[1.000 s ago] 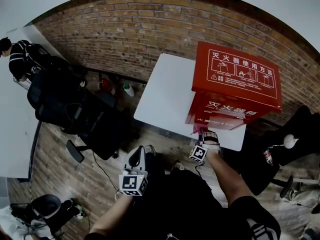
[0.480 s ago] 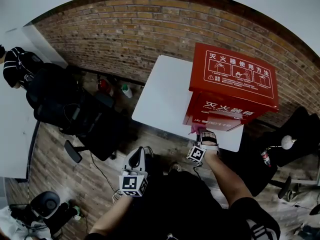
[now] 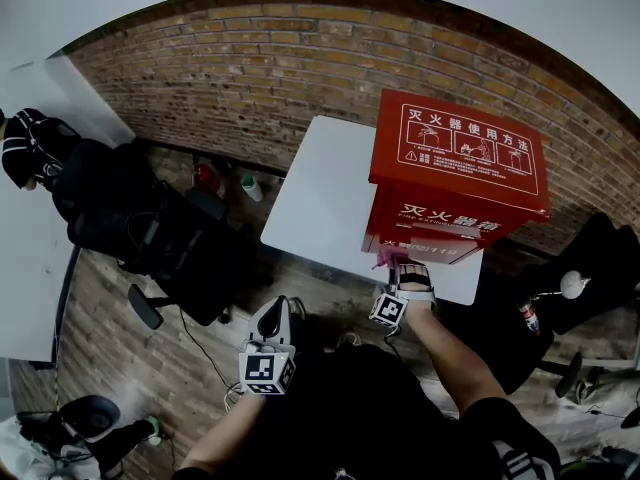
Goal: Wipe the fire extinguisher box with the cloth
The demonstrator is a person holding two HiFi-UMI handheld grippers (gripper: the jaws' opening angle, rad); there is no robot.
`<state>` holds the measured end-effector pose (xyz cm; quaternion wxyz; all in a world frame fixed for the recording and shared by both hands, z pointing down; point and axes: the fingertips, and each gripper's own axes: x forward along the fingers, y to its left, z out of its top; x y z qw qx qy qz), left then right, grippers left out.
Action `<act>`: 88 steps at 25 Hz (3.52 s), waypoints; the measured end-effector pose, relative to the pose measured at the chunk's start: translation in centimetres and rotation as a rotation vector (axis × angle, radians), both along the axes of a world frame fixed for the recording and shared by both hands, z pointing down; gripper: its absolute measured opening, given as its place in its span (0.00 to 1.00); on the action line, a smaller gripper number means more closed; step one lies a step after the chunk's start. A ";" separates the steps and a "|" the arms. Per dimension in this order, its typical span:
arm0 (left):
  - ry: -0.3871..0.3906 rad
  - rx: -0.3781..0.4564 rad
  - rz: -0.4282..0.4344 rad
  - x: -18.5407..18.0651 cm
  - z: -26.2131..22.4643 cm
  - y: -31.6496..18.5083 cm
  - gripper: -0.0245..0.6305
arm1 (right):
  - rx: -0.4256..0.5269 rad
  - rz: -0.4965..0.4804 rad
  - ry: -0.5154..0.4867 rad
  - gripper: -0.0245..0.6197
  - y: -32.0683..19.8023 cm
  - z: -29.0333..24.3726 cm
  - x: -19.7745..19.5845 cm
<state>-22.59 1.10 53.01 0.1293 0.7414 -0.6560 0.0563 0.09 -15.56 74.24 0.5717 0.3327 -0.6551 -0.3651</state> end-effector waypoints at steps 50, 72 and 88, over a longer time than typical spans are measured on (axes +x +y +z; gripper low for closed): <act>0.015 0.025 0.027 -1.5 -2.0 -0.6 0.09 | 0.087 -0.002 0.027 0.20 -0.4 -10.3 -0.9; 0.059 -0.007 0.132 -2.6 -2.7 -2.2 0.09 | 0.164 0.043 0.043 0.20 -0.5 -16.3 -0.8; 0.063 0.024 0.195 -3.3 -3.1 -3.4 0.09 | 0.282 0.079 0.039 0.20 -0.6 -21.8 -0.5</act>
